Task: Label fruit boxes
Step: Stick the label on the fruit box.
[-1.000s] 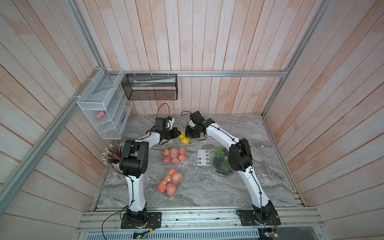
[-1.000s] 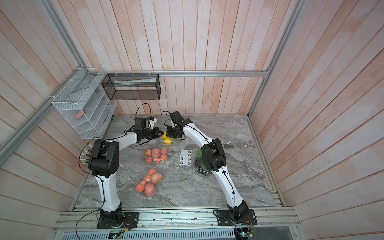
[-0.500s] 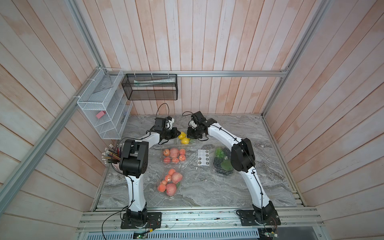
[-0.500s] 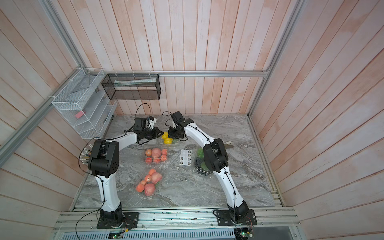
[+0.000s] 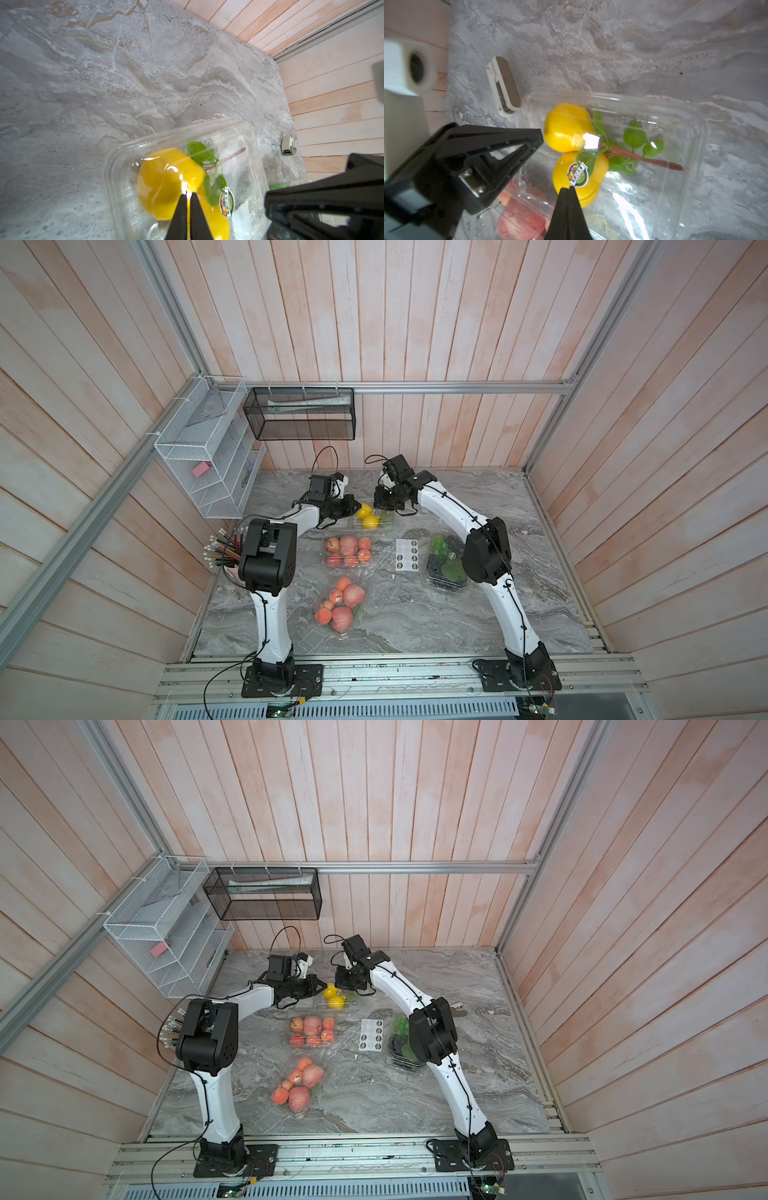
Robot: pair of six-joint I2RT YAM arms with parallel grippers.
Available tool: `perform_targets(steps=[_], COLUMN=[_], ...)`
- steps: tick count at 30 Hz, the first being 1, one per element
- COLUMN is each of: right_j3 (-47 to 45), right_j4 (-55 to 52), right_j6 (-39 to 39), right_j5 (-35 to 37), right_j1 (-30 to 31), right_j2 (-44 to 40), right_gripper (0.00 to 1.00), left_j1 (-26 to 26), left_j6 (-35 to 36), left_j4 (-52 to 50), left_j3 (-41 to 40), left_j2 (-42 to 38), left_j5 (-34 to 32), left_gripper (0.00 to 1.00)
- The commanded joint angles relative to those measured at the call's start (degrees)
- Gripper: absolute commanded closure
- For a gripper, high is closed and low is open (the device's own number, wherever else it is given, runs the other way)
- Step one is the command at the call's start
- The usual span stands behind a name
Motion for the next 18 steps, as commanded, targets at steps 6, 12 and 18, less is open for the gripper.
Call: perform_targets(steps=[6, 12, 18], right_j3=[1.8, 0.4, -3.5], right_j4=[-1.0, -3.2, -5.9], right_j6=[-0.9, -1.3, -3.0], right_j5=[-3.0, -1.9, 2.6], right_j1=[0.7, 0.8, 0.5], right_j2=[4.6, 4.9, 1.9], right_gripper=[1.0, 1.0, 1.0], left_j1=[0.4, 0.4, 0.5], left_j6=[1.0, 1.1, 1.5], left_j4=[-2.3, -2.3, -2.8], left_j3=[-0.3, -0.4, -0.7], left_j2=[1.4, 1.4, 1.5], left_j5=[-1.1, -1.3, -1.8], left_gripper=[0.91, 0.91, 0.91])
